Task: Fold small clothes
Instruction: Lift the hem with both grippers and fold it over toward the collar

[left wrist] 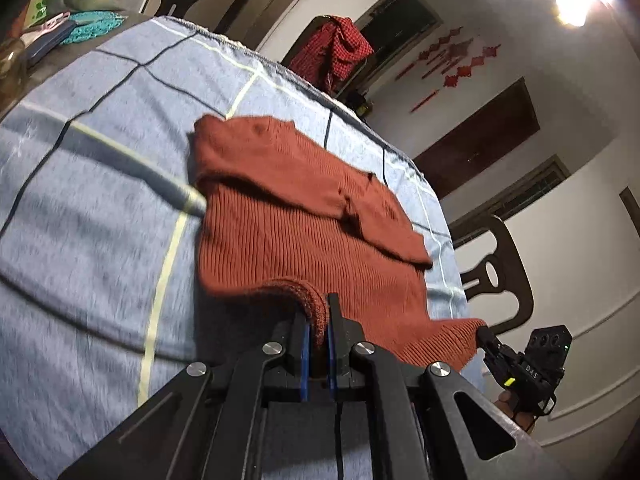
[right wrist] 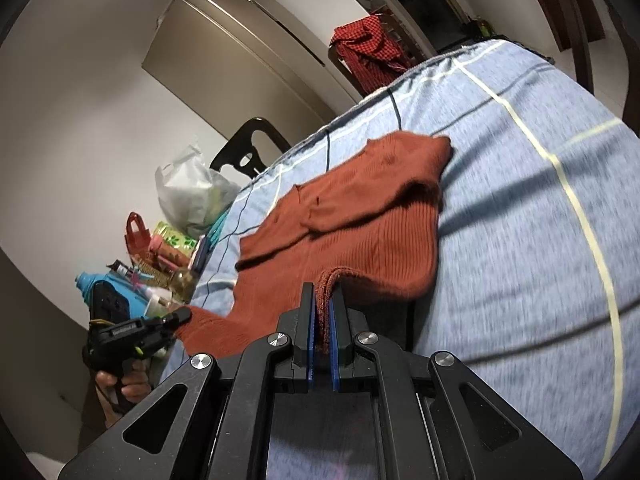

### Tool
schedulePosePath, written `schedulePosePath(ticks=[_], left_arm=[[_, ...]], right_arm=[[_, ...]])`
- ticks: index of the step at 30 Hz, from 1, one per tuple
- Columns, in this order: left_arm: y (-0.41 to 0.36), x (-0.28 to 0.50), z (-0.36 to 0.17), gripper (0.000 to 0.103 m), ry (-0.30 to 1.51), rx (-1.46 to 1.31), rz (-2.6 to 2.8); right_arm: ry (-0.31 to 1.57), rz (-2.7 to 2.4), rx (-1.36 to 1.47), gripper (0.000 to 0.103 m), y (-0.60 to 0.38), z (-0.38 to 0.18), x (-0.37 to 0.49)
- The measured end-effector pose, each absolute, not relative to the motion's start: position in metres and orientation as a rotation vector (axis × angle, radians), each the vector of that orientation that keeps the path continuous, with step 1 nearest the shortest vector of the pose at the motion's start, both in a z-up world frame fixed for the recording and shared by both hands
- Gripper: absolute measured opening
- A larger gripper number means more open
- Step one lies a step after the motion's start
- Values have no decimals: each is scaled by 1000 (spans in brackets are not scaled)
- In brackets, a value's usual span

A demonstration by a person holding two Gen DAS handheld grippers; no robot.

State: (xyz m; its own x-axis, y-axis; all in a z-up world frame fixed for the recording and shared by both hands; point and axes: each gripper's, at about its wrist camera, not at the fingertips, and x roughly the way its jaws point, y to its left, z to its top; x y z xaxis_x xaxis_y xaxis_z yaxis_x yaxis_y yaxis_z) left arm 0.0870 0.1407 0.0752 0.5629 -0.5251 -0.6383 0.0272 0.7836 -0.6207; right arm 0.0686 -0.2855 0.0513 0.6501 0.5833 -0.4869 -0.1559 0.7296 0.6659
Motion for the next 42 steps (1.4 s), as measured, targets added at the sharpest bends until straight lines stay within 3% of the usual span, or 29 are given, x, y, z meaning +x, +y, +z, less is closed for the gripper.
schedulePosePath(ticks=[29,42], left_arm=[[145,240,77,8,903,-625,-245],[139,289,62,8,960,-637,-206]], right_arm=[[766,381,629,5,-295,74,210],[834,346,643,5,-294,54,259]])
